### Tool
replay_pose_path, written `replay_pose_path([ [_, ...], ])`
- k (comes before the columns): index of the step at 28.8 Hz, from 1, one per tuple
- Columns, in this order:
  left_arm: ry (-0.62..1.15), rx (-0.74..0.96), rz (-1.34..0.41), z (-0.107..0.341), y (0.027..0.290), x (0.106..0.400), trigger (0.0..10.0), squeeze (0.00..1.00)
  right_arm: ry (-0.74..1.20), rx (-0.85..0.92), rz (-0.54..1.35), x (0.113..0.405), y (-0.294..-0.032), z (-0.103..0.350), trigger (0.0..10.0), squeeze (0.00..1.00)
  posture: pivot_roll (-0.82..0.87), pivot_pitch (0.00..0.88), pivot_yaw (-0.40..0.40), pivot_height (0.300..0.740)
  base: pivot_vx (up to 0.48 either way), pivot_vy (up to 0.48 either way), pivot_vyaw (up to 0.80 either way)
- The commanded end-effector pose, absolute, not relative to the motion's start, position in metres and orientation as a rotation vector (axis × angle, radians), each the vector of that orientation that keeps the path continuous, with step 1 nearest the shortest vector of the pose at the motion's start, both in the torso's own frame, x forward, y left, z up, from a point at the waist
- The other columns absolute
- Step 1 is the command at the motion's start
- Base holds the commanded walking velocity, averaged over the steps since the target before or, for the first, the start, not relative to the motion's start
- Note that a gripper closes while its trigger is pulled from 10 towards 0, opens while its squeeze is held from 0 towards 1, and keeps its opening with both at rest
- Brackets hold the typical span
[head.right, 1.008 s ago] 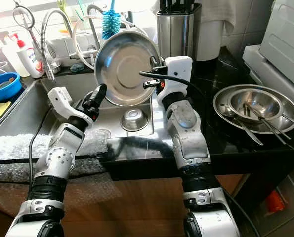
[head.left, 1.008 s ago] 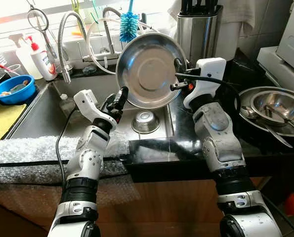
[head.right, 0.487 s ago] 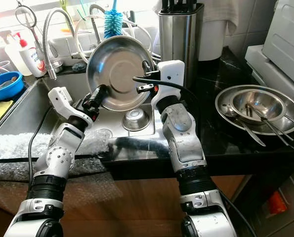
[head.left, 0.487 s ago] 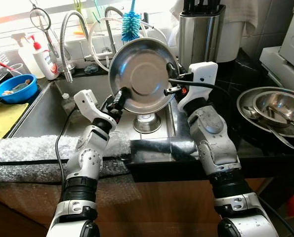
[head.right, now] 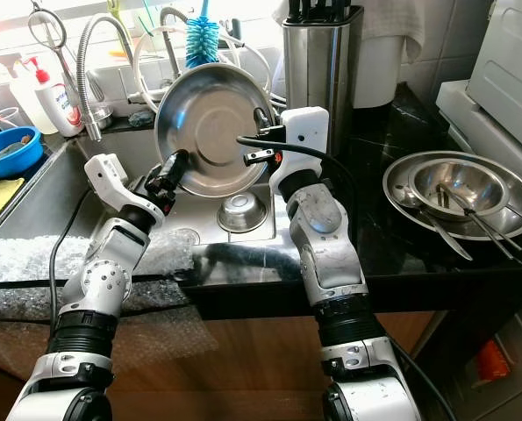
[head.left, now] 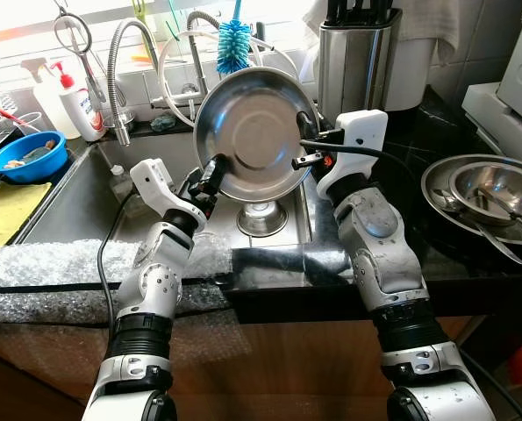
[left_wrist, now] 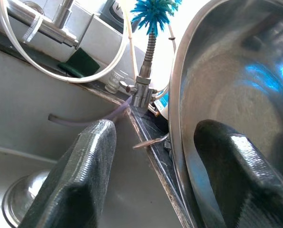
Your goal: Kitchen organization
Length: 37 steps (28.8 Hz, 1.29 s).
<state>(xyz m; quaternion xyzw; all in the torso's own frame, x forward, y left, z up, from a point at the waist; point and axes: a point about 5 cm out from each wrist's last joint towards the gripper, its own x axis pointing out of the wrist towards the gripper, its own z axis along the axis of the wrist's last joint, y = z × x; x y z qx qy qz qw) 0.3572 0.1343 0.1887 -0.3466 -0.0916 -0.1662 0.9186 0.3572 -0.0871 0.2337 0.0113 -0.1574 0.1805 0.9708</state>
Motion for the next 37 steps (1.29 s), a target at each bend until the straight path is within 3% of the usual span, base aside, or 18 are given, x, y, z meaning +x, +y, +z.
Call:
replay_pose_path([
  [1,-0.213,-0.69,-0.338,0.1952,0.1396,0.3582,0.0,0.0,-0.342,0.017,0.385,0.3573,-0.0806,0.24,10.0,0.0,-0.08,0.0,0.153,0.74,0.0,0.0,0.0],
  [34,-0.235,-0.694,-0.366,0.199,0.1368,0.357,0.0,0.0,-0.344,0.018,0.393,0.3586,-0.0806,0.2415,10.0,0.0,-0.08,0.0,0.144,0.74,0.0,0.0,0.0],
  [35,-0.235,-0.694,-0.366,0.199,0.1366,0.3569,0.0,0.0,-0.343,0.022,0.397,0.3585,-0.08,0.2413,10.0,0.25,-0.08,0.0,0.144,0.74,0.0,0.0,0.0],
  [36,-0.235,-0.695,-0.365,0.199,0.1366,0.357,0.0,0.0,-0.343,0.023,0.398,0.3585,-0.0798,0.2412,10.0,0.8,-0.08,0.0,0.144,0.74,0.0,0.0,0.0],
  [37,-0.235,-0.695,-0.365,0.199,0.1367,0.357,0.0,0.0,-0.343,0.024,0.398,0.3586,-0.0797,0.2412,10.0,0.8,-0.08,0.0,0.144,0.74,0.0,0.0,0.0],
])
